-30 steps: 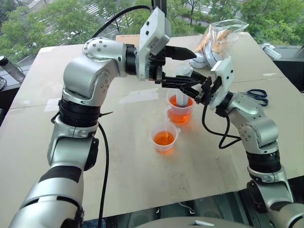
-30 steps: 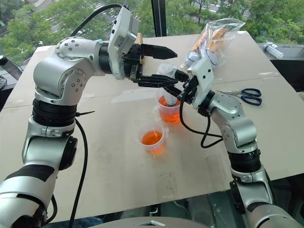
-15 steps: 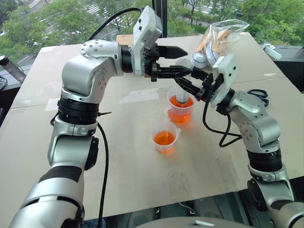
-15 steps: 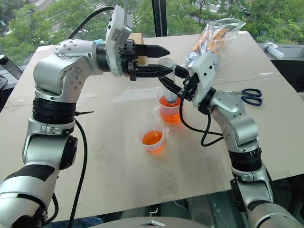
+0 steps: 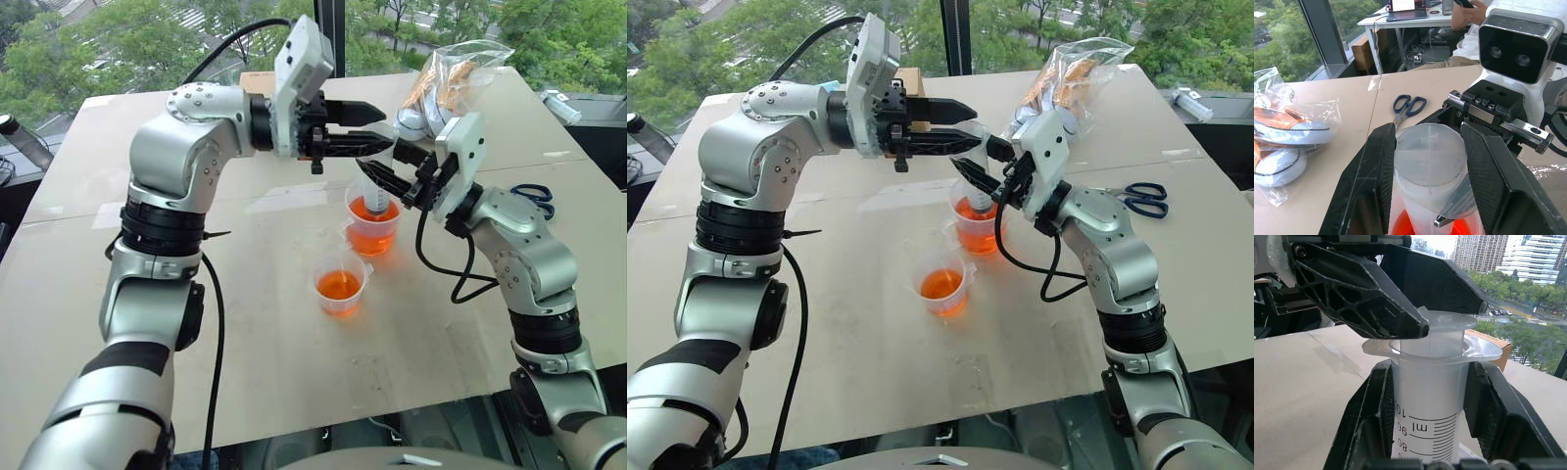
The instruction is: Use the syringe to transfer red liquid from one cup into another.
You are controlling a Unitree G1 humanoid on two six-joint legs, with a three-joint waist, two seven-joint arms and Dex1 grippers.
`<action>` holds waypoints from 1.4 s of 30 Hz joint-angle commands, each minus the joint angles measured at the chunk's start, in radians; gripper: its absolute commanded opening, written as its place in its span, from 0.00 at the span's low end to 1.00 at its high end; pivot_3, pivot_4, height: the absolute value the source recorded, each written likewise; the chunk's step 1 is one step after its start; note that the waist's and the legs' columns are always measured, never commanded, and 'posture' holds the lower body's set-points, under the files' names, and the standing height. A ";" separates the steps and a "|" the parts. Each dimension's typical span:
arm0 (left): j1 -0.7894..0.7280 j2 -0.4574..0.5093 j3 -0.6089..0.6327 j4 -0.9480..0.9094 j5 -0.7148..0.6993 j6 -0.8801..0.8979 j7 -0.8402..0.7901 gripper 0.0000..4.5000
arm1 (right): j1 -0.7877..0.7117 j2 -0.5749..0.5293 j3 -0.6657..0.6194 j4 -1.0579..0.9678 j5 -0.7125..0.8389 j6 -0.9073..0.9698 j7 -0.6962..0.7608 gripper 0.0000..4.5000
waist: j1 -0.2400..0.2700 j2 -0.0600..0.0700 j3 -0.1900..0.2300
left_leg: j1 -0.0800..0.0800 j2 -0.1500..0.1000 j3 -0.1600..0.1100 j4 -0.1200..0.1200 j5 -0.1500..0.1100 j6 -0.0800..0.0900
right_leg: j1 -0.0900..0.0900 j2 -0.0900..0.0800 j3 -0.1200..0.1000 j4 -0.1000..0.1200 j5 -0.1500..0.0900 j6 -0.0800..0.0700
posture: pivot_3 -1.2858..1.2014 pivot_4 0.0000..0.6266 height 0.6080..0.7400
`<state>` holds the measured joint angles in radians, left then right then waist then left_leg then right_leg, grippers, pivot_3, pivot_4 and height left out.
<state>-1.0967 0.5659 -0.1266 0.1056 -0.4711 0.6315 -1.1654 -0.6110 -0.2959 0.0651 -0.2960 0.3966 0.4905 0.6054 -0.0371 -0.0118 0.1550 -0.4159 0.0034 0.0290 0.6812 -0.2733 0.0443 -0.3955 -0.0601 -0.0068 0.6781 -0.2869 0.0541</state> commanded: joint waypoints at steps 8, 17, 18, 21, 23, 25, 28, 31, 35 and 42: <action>-0.044 -0.014 0.025 0.017 0.020 -0.025 0.009 0.46 | 0.004 -0.002 0.004 -0.038 0.000 -0.032 0.008 0.33 | 0.000 0.000 0.000 | 0.000 0.000 0.000 0.000 0.000 0.000 | 0.000 0.000 0.000 0.000 0.000 0.000 | 0.52 0.24 1.00; -0.078 -0.003 0.048 0.000 0.036 -0.041 0.036 0.46 | 0.037 0.008 0.009 -0.010 -0.001 -0.021 -0.003 0.33 | 0.000 0.000 0.000 | 0.000 0.000 0.000 0.000 0.000 0.000 | 0.000 0.000 0.000 0.000 0.000 0.000 | 0.52 0.24 1.00; -0.084 -0.004 0.054 -0.008 0.032 -0.036 0.041 0.46 | 0.042 0.009 0.010 0.000 -0.005 -0.027 -0.002 0.33 | 0.000 0.000 0.000 | 0.000 0.000 0.000 0.000 0.000 0.000 | 0.000 0.000 0.000 0.000 0.000 0.000 | 0.52 0.24 1.00; -0.101 0.001 0.068 -0.028 0.024 -0.025 0.051 0.46 | 0.052 0.017 0.011 0.021 -0.007 -0.033 -0.001 0.33 | 0.000 0.000 0.000 | 0.000 0.000 0.000 0.000 0.000 0.000 | 0.000 0.000 0.000 0.000 0.000 0.000 | 0.52 0.24 1.00; -0.109 0.004 0.073 -0.032 0.022 -0.021 0.055 0.46 | 0.056 0.017 0.015 0.030 -0.007 -0.037 0.003 0.33 | 0.000 0.000 0.000 | 0.000 0.000 0.000 0.000 0.000 0.000 | 0.000 0.000 0.000 0.000 0.000 0.000 | 0.52 0.24 1.00; -0.113 0.006 0.079 -0.034 0.024 -0.019 0.058 0.46 | 0.059 0.018 0.018 0.039 -0.011 -0.044 0.007 0.33 | 0.000 0.000 0.000 | 0.000 0.000 0.000 0.000 0.000 0.000 | 0.000 0.000 0.000 0.000 0.000 0.000 | 0.52 0.24 1.00; -0.115 0.011 0.082 -0.034 0.026 -0.021 0.058 0.46 | 0.058 0.025 0.016 0.050 -0.015 -0.056 0.006 0.33 | 0.000 0.000 0.000 | 0.000 0.000 0.000 0.000 0.000 0.000 | 0.000 0.000 0.000 0.000 0.000 0.000 | 0.52 0.24 1.00; -0.112 0.014 0.084 -0.037 0.024 -0.019 0.056 0.46 | 0.042 0.032 0.003 0.060 -0.015 -0.070 -0.001 0.33 | 0.000 0.000 0.000 | 0.000 0.000 0.000 0.000 0.000 0.000 | 0.000 0.000 0.000 0.000 0.000 0.000 | 0.52 0.24 1.00; -0.100 0.013 0.084 -0.035 0.020 -0.014 0.055 0.46 | 0.019 0.035 -0.008 0.060 -0.011 -0.076 -0.004 0.33 | 0.000 0.000 0.000 | 0.000 0.000 0.000 0.000 0.000 0.000 | 0.000 0.000 0.000 0.000 0.000 0.000 | 0.52 0.24 1.00; -0.052 0.030 0.076 -0.064 -0.015 0.021 0.009 0.46 | -0.007 0.041 -0.019 0.039 0.002 -0.071 -0.020 0.33 | -0.001 0.000 0.000 | 0.000 0.000 0.000 0.000 0.000 0.000 | 0.000 0.000 0.000 0.000 0.000 0.000 | 0.52 0.24 1.00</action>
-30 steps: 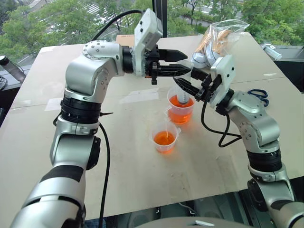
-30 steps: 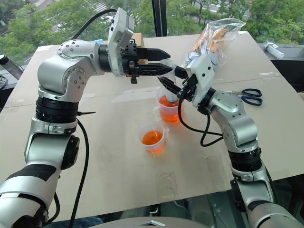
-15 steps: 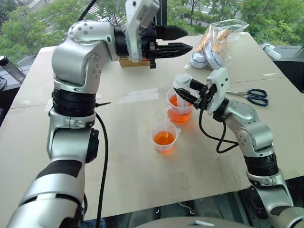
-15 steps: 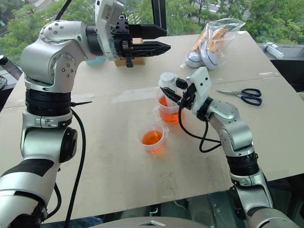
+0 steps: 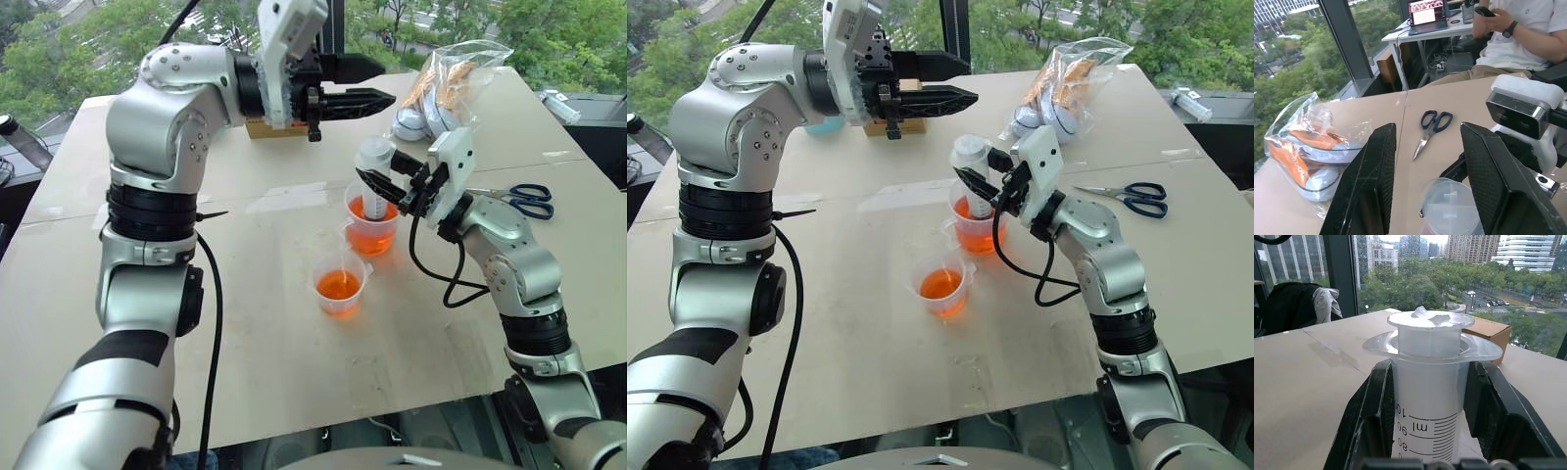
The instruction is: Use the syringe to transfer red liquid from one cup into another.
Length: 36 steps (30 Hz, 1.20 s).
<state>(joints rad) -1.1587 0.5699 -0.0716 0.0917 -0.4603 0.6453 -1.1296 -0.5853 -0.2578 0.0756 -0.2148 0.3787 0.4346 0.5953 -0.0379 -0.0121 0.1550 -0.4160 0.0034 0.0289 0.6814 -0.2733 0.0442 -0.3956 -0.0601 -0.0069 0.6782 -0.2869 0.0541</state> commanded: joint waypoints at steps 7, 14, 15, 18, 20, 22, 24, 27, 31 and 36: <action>0.071 0.040 -0.023 -0.063 -0.001 0.015 -0.036 0.98 | -0.036 -0.007 -0.029 -0.041 0.017 -0.018 -0.008 0.33 | 0.000 0.000 0.000 | 0.000 0.000 0.000 0.000 0.000 0.000 | 0.000 0.000 0.000 0.000 0.000 0.000 | 0.52 0.24 1.00; 0.082 0.004 -0.036 -0.047 -0.003 0.011 -0.025 0.98 | -0.031 -0.009 -0.021 -0.044 0.016 -0.019 -0.006 0.33 | 0.001 0.000 0.000 | 0.000 0.000 0.000 0.000 0.000 0.000 | 0.000 0.000 0.000 0.000 0.000 0.000 | 0.52 0.24 1.00; 0.080 -0.003 -0.033 -0.041 -0.007 0.014 -0.023 0.98 | -0.029 -0.008 -0.019 -0.045 0.015 -0.019 -0.006 0.33 | 0.000 0.000 0.000 | 0.000 0.000 0.000 0.000 0.000 0.000 | 0.000 0.000 0.000 0.000 0.000 0.000 | 0.52 0.24 1.00; 0.074 -0.011 -0.029 -0.030 -0.014 0.021 -0.029 0.86 | -0.023 -0.007 -0.016 -0.047 0.012 -0.022 -0.007 0.33 | 0.000 0.000 0.000 | 0.000 0.000 0.000 0.000 0.000 0.000 | 0.000 0.000 0.000 0.000 0.000 0.000 | 0.52 0.24 1.00; 0.070 -0.013 -0.031 -0.023 -0.008 0.021 -0.027 0.68 | -0.020 -0.007 -0.014 -0.049 0.011 -0.023 -0.008 0.33 | 0.000 0.000 0.000 | 0.000 0.000 0.000 0.000 0.000 0.000 | 0.000 0.000 0.000 0.000 0.000 0.000 | 0.52 0.24 1.00; 0.071 -0.007 -0.041 -0.021 -0.002 0.022 -0.036 0.49 | -0.019 -0.006 -0.013 -0.051 0.009 -0.025 -0.010 0.33 | -0.001 0.000 0.000 | 0.000 0.000 0.000 0.000 0.000 0.000 | 0.000 0.000 0.000 0.000 0.000 0.000 | 0.52 0.24 1.00; 0.076 -0.002 -0.048 -0.024 0.001 0.023 -0.044 0.27 | -0.017 -0.005 -0.013 -0.053 0.008 -0.025 -0.013 0.33 | -0.001 0.000 0.000 | 0.000 0.000 0.000 0.000 0.000 0.000 | 0.000 0.000 0.000 0.000 0.000 0.000 | 0.52 0.24 1.00; 0.078 0.002 -0.056 -0.022 0.012 0.017 -0.047 0.01 | -0.015 -0.005 -0.013 -0.054 0.007 -0.027 -0.014 0.33 | 0.000 0.000 0.000 | 0.000 0.000 0.000 0.000 0.000 0.000 | 0.000 0.000 0.000 0.000 0.000 0.000 | 0.52 0.24 1.00; 0.073 0.000 -0.060 -0.006 0.033 -0.006 -0.044 0.01 | -0.015 -0.005 -0.013 -0.054 0.006 -0.029 -0.015 0.33 | 0.002 0.000 0.000 | 0.000 0.000 0.000 0.000 0.000 0.000 | 0.000 0.000 0.000 0.000 0.000 0.000 | 0.52 0.24 1.00; 0.051 -0.014 -0.044 0.019 0.050 -0.029 -0.016 0.13 | -0.012 -0.001 -0.010 -0.052 0.005 -0.031 -0.016 0.33 | 0.002 0.000 0.000 | 0.000 0.000 0.000 0.000 0.000 0.000 | 0.000 0.000 0.000 0.000 0.000 0.000 | 0.52 0.24 1.00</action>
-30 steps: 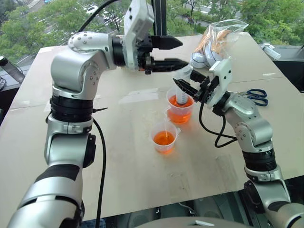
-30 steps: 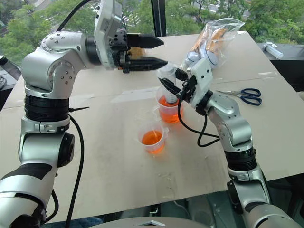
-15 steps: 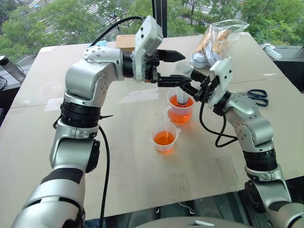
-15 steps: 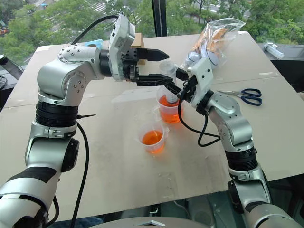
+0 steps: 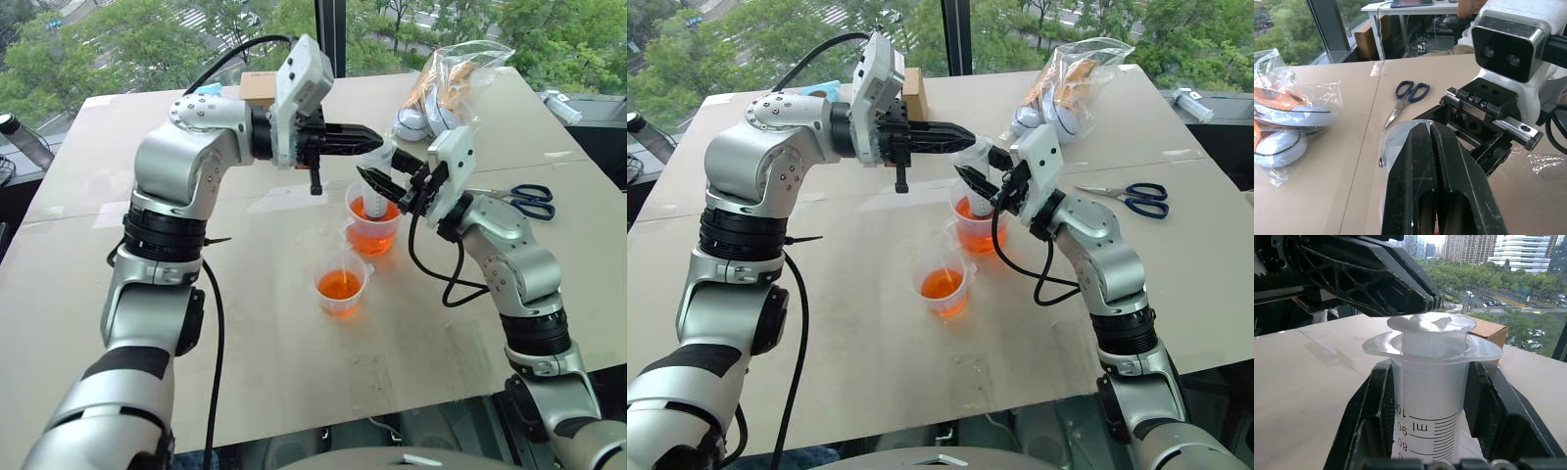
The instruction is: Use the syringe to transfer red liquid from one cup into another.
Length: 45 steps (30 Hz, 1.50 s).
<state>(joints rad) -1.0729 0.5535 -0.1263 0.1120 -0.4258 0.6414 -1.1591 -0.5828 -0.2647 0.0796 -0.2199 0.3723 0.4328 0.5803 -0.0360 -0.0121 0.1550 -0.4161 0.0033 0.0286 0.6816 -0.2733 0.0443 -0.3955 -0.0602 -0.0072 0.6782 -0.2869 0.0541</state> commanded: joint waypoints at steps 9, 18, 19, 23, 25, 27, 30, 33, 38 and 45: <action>-0.040 0.005 -0.005 0.014 0.032 -0.010 -0.007 0.52 | -0.015 0.008 -0.011 -0.041 0.005 -0.035 0.004 0.33 | -0.001 0.000 0.000 | 0.000 0.000 0.000 0.000 0.000 0.000 | 0.000 0.000 0.000 0.000 0.000 0.000 | 0.52 0.24 1.00; -0.049 0.000 -0.029 0.032 0.042 -0.011 -0.042 0.52 | -0.012 0.008 -0.007 -0.044 -0.001 -0.039 0.007 0.33 | -0.001 0.000 0.000 | 0.000 0.000 0.000 0.000 0.000 0.000 | 0.000 0.000 0.000 0.000 0.000 0.000 | 0.52 0.24 1.00; -0.052 -0.002 -0.029 0.038 0.046 -0.014 -0.039 0.52 | -0.011 0.008 -0.006 -0.045 -0.002 -0.040 0.007 0.33 | -0.001 0.000 0.000 | 0.000 0.000 0.000 0.000 0.000 0.000 | 0.000 0.000 0.000 0.000 0.000 0.000 | 0.52 0.24 1.00; -0.057 -0.004 -0.029 0.049 0.051 -0.018 -0.045 0.52 | -0.011 0.008 -0.005 -0.047 -0.004 -0.041 0.008 0.33 | -0.001 0.000 0.000 | 0.000 0.000 0.000 0.000 0.000 0.000 | 0.000 0.000 0.000 0.000 0.000 0.000 | 0.52 0.24 1.00; -0.060 -0.007 -0.029 0.050 0.049 -0.016 -0.050 0.52 | -0.011 0.008 -0.004 -0.047 -0.006 -0.043 0.009 0.33 | -0.001 0.000 0.000 | 0.000 0.000 0.000 0.000 0.000 0.000 | 0.000 0.000 0.000 0.000 0.000 0.000 | 0.52 0.24 1.00; -0.062 -0.010 -0.027 0.052 0.048 -0.018 -0.052 0.47 | -0.011 0.008 -0.004 -0.047 -0.007 -0.044 0.009 0.33 | -0.001 0.000 0.000 | 0.000 0.000 0.000 0.000 0.000 0.000 | 0.000 0.000 0.000 0.000 0.000 0.000 | 0.52 0.24 1.00; -0.060 -0.009 -0.030 0.050 0.046 -0.021 -0.067 0.31 | -0.010 0.008 -0.005 -0.047 -0.008 -0.044 0.009 0.33 | -0.001 0.000 0.000 | 0.000 0.000 0.000 0.000 0.000 0.000 | 0.000 0.000 0.000 0.000 0.000 0.000 | 0.52 0.24 1.00; -0.063 -0.014 -0.026 0.054 0.052 -0.022 -0.051 0.31 | -0.006 0.008 -0.005 -0.047 -0.008 -0.044 0.010 0.33 | -0.001 0.000 0.000 | 0.000 0.000 0.000 0.000 0.000 0.000 | 0.000 0.000 0.000 0.000 0.000 0.000 | 0.52 0.24 1.00; -0.085 -0.019 -0.005 0.061 0.051 -0.038 -0.040 0.31 | 0.004 0.009 0.003 -0.048 -0.008 -0.037 0.010 0.33 | -0.001 0.000 0.000 | 0.000 0.000 0.000 0.000 0.000 0.000 | 0.000 0.000 0.000 0.000 0.000 0.000 | 0.52 0.24 1.00; -0.128 -0.021 0.014 0.095 0.076 -0.082 -0.016 0.31 | 0.029 0.006 0.012 -0.027 -0.016 -0.045 0.013 0.33 | 0.000 0.000 0.000 | 0.000 0.000 0.000 0.000 0.000 0.000 | 0.000 0.000 0.000 0.000 0.000 0.000 | 0.52 0.24 1.00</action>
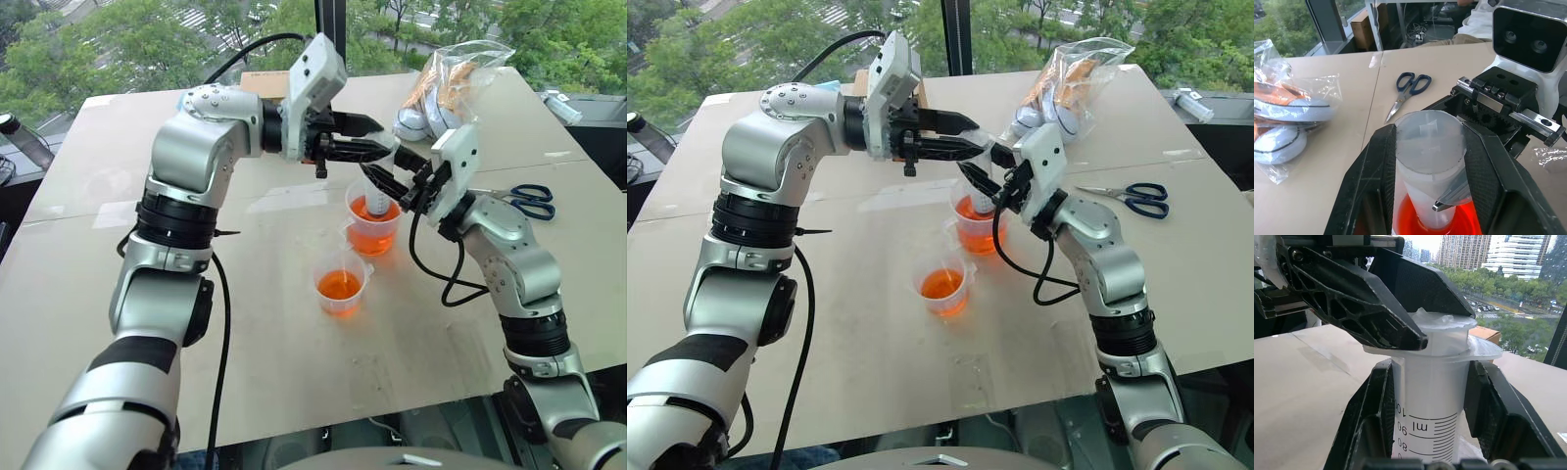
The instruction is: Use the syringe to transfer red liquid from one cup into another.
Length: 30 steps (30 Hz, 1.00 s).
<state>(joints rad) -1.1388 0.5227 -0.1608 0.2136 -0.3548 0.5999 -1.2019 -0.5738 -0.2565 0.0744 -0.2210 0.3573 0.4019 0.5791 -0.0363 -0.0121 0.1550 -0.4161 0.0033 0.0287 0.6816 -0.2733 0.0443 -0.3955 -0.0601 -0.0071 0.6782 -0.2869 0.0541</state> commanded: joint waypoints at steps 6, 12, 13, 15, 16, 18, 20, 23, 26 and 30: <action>-0.086 0.001 0.072 -0.021 -0.032 0.007 0.036 0.31 | 0.026 -0.005 0.016 -0.009 0.000 -0.013 0.018 0.33 | -0.001 0.000 0.000 | 0.000 0.000 0.000 0.000 0.000 0.000 | 0.000 0.000 0.000 0.000 0.000 0.000 | 0.52 0.24 1.00; -0.096 0.002 0.075 -0.022 -0.025 -0.002 0.043 0.31 | 0.037 -0.007 0.024 0.000 -0.004 -0.018 0.025 0.33 | -0.001 0.000 0.000 | 0.000 0.000 0.000 0.000 0.000 0.000 | 0.000 0.000 0.000 0.000 0.000 0.000 | 0.52 0.24 1.00; -0.096 0.003 0.075 -0.022 -0.024 -0.005 0.042 0.31 | 0.037 -0.007 0.025 0.002 -0.004 -0.019 0.026 0.33 | -0.001 0.000 0.000 | 0.000 0.000 0.000 0.000 0.000 0.000 | 0.000 0.000 0.000 0.000 0.000 0.000 | 0.52 0.24 1.00; -0.094 0.006 0.074 -0.023 -0.018 -0.017 0.042 0.31 | 0.038 -0.006 0.027 0.003 -0.005 -0.019 0.026 0.33 | -0.001 0.000 0.000 | 0.000 0.000 0.000 0.000 0.000 0.000 | 0.000 0.000 0.000 0.000 0.000 0.000 | 0.52 0.24 1.00; -0.092 0.007 0.074 -0.023 -0.017 -0.020 0.042 0.31 | 0.037 -0.005 0.029 0.004 -0.006 -0.019 0.027 0.33 | -0.001 0.000 0.000 | 0.000 0.000 0.000 0.000 0.000 0.000 | 0.000 0.000 0.000 0.000 0.000 0.000 | 0.52 0.24 1.00; -0.090 0.007 0.075 -0.024 -0.018 -0.020 0.042 0.31 | 0.037 -0.005 0.031 0.005 -0.007 -0.020 0.029 0.33 | -0.001 0.000 0.000 | 0.000 0.000 0.000 0.000 0.000 0.000 | 0.000 0.000 0.000 0.000 0.000 0.000 | 0.52 0.24 1.00; -0.090 0.010 0.078 -0.025 -0.024 -0.019 0.036 0.31 | 0.035 -0.006 0.032 0.006 -0.007 -0.020 0.032 0.33 | -0.001 0.000 0.000 | 0.000 0.000 0.000 0.000 0.000 0.000 | 0.000 0.000 0.000 0.000 0.000 0.000 | 0.52 0.24 1.00; -0.093 0.013 0.086 -0.025 -0.037 -0.012 0.026 0.31 | 0.031 -0.006 0.033 0.008 -0.008 -0.021 0.034 0.33 | -0.001 0.000 0.000 | 0.000 0.000 0.000 0.000 0.000 0.000 | 0.000 0.000 0.000 0.000 0.000 0.000 | 0.52 0.24 1.00; -0.091 0.014 0.087 -0.026 -0.037 -0.012 0.030 0.31 | 0.027 -0.006 0.033 0.011 -0.009 -0.022 0.035 0.33 | -0.001 0.000 0.000 | 0.000 0.000 0.000 0.000 0.000 0.000 | 0.000 0.000 0.000 0.000 0.000 0.000 | 0.52 0.24 1.00; -0.084 0.013 0.085 -0.030 -0.034 -0.021 0.035 0.31 | 0.025 -0.008 0.034 0.011 -0.009 -0.023 0.036 0.33 | -0.001 0.000 0.000 | 0.000 0.000 0.000 0.000 0.000 0.000 | 0.000 0.000 0.000 0.000 0.000 0.000 | 0.52 0.24 1.00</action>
<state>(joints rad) -1.1665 0.5207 -0.1560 0.2184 -0.3690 0.6198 -1.1962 -0.5555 -0.2587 0.0739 -0.2062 0.3526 0.3750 0.5839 -0.0372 -0.0121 0.1550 -0.4161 0.0032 0.0287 0.6816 -0.2733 0.0443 -0.3955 -0.0601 -0.0071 0.6783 -0.2869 0.0541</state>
